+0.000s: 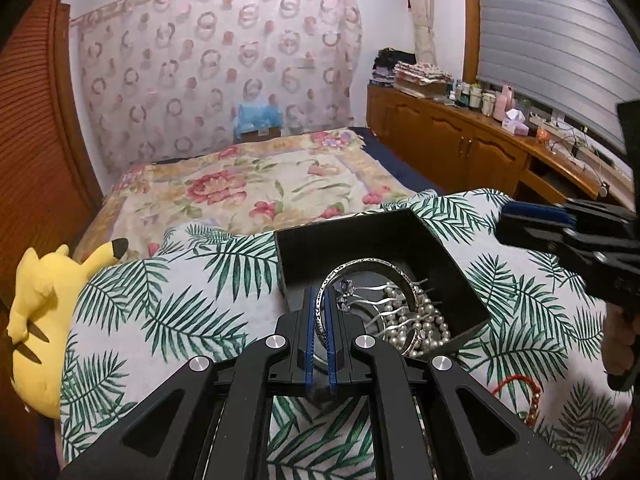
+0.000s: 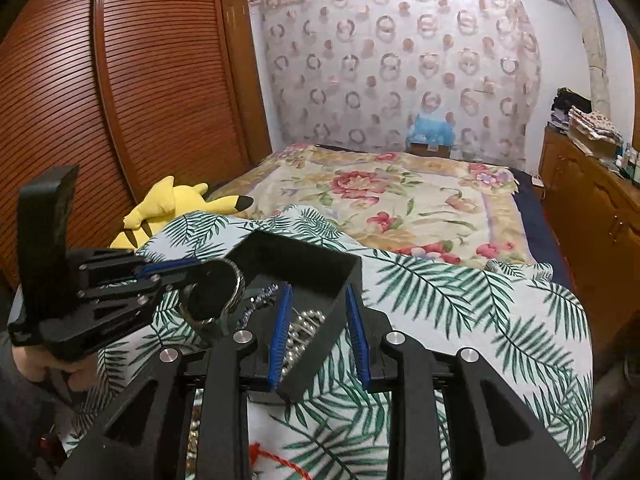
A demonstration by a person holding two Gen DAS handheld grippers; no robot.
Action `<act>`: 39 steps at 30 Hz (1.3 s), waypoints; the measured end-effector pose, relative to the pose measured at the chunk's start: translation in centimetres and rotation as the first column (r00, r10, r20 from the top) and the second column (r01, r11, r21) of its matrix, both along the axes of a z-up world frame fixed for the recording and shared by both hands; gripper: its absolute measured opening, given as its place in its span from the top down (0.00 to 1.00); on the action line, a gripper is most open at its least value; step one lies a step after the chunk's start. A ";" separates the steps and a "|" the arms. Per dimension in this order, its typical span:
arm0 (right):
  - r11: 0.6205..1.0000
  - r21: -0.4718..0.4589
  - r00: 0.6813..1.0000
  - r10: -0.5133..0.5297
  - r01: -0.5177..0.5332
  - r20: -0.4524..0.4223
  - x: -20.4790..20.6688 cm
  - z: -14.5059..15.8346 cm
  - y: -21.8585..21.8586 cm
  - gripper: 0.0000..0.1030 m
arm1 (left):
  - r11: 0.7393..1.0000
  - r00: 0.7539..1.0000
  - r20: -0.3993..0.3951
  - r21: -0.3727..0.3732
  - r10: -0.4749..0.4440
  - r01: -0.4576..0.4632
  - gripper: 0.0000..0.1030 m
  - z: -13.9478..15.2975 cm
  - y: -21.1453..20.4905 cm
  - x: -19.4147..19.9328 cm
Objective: Organize jewelry
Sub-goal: 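Lower the silver cuff into the black box with the left tool while the right tool drops the comb in, then withdraw both open tools from the box back to the jewelry pile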
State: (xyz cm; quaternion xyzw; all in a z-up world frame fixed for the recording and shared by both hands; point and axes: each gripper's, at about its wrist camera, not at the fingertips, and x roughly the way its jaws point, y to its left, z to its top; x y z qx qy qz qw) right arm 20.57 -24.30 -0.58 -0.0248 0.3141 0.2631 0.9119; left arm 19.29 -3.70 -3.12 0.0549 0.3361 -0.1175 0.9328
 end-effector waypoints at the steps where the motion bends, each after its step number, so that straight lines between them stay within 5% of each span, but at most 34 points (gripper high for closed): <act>1: 1.000 0.001 1.000 -0.001 0.001 0.000 -0.3 -0.1 -0.3 0.71 | 1.000 1.000 -0.002 0.003 0.000 0.000 0.96 0.0 -0.1 0.2; 12: 1.000 -0.012 1.000 -0.010 0.010 -0.009 -2.3 -1.5 -1.4 0.71 | 1.000 1.000 -0.014 0.000 -0.014 0.014 0.94 -0.1 -0.8 0.2; 23: 0.997 -0.081 0.997 0.007 -0.014 -0.083 -5.7 -5.6 -2.6 0.71 | 0.998 0.998 -0.001 -0.020 -0.066 0.066 0.60 -0.4 0.0 -5.7; 39: 0.977 -0.196 0.984 0.055 -0.088 -0.168 -7.8 -8.5 -1.1 0.72 | 0.994 0.989 -0.112 -0.069 -0.095 0.088 0.58 -3.9 1.5 -10.3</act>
